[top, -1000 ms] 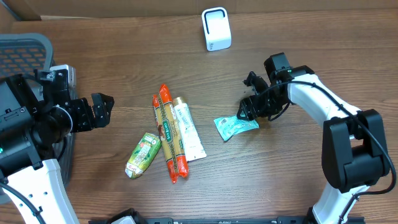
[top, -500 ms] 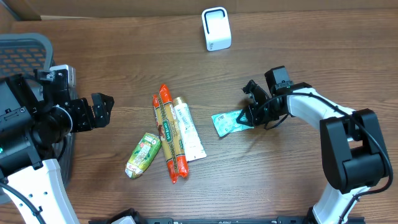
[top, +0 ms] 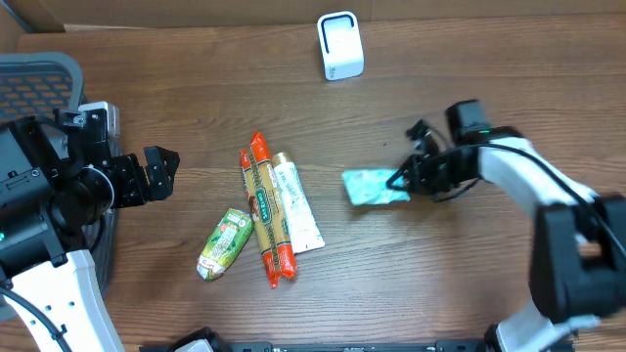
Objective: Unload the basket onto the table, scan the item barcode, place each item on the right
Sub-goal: 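Carry the teal pouch with the right gripper to the white scanner, then hold the pouch barcode in front of the white scanner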
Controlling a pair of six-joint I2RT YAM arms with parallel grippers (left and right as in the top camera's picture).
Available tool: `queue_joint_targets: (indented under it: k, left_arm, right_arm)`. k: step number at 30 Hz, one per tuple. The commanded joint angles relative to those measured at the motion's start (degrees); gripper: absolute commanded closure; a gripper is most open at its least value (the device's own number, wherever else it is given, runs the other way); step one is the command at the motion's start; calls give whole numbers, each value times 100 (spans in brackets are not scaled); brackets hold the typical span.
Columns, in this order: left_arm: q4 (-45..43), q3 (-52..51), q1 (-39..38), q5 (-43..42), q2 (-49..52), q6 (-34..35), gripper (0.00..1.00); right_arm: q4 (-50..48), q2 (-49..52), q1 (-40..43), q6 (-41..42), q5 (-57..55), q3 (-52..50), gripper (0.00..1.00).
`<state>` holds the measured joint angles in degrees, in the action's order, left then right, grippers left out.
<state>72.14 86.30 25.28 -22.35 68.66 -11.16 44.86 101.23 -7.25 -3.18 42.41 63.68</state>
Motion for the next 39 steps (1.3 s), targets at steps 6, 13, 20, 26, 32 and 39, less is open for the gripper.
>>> queue_joint_targets:
  k: [6, 13, 20, 26, 32, 39]
  left_arm:
    - [-17, -2, 31, -105, 22, -129, 1]
    - [-17, -2, 31, -105, 24, -129, 1]
    - [-17, -2, 31, -105, 22, -129, 0]
    - [-17, -2, 31, -105, 22, -129, 0]
    - [-17, -2, 31, -105, 22, -129, 1]
    - [-17, -2, 31, -105, 22, -129, 0]
  right_arm:
    - [1029, -2579, 531, 380, -175, 170, 96]
    - [1504, -3274, 588, 452, -350, 170, 96]
    - [1215, -3101, -48, 1397, -2164, 544, 96]
    - [1401, -1810, -1134, 1519, -4350, 2157, 97]
    - [-146, -39, -1759, 46, -7016, 3128, 96]
    - [-3692, 1228, -1788, -3434, -7709, 3128, 96]
